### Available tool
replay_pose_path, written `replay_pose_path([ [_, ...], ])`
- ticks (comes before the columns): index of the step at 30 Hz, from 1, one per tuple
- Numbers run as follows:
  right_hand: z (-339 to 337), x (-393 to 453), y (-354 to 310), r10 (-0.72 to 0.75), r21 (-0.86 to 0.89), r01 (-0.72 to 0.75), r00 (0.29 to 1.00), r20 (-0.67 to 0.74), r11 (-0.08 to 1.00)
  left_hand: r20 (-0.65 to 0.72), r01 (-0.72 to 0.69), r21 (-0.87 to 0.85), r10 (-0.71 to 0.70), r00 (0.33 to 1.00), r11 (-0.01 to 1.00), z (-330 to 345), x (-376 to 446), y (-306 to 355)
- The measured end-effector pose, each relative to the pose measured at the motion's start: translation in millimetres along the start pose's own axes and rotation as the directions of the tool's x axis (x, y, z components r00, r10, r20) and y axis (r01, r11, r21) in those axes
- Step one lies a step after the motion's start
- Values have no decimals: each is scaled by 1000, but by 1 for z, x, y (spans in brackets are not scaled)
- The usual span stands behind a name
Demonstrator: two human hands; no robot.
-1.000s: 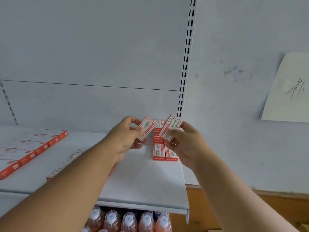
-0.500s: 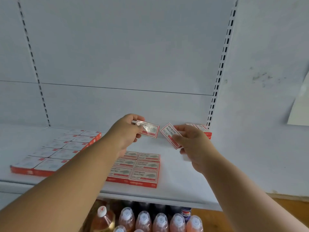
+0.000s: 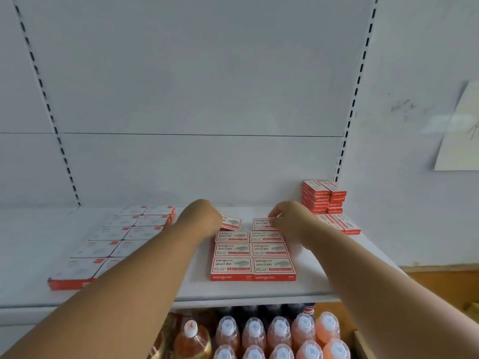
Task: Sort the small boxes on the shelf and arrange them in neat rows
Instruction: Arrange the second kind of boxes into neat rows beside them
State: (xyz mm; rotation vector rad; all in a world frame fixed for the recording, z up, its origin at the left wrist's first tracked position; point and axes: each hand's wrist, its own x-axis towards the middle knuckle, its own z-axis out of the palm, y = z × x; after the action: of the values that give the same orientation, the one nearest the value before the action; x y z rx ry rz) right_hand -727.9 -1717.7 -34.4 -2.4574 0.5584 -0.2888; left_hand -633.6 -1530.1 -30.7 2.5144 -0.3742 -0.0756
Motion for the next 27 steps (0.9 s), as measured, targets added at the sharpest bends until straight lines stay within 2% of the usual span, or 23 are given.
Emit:
replay_pose_path([
  [4,4,-3,-7,-29,-144,37,998,55,989,67,-38,120,30,997,992,5,3,-2],
  [9,6,-5,-10,4,-144,-2,1000,19,990,79,-81,159,69,994,984,11,8,-4],
  [16,10,-6,-15,15,-163,-14,1000,5,986,95,-210,215,194,976,954,12,2,-3],
  [22,9,-9,-17,9,-204,-12,1000,-13,979,120,-232,236,209,971,944,6,-1,0],
  [27,-6,-15,-12,-61,-210,27,985,-159,977,-60,-232,336,266,962,913,2,-15,17],
])
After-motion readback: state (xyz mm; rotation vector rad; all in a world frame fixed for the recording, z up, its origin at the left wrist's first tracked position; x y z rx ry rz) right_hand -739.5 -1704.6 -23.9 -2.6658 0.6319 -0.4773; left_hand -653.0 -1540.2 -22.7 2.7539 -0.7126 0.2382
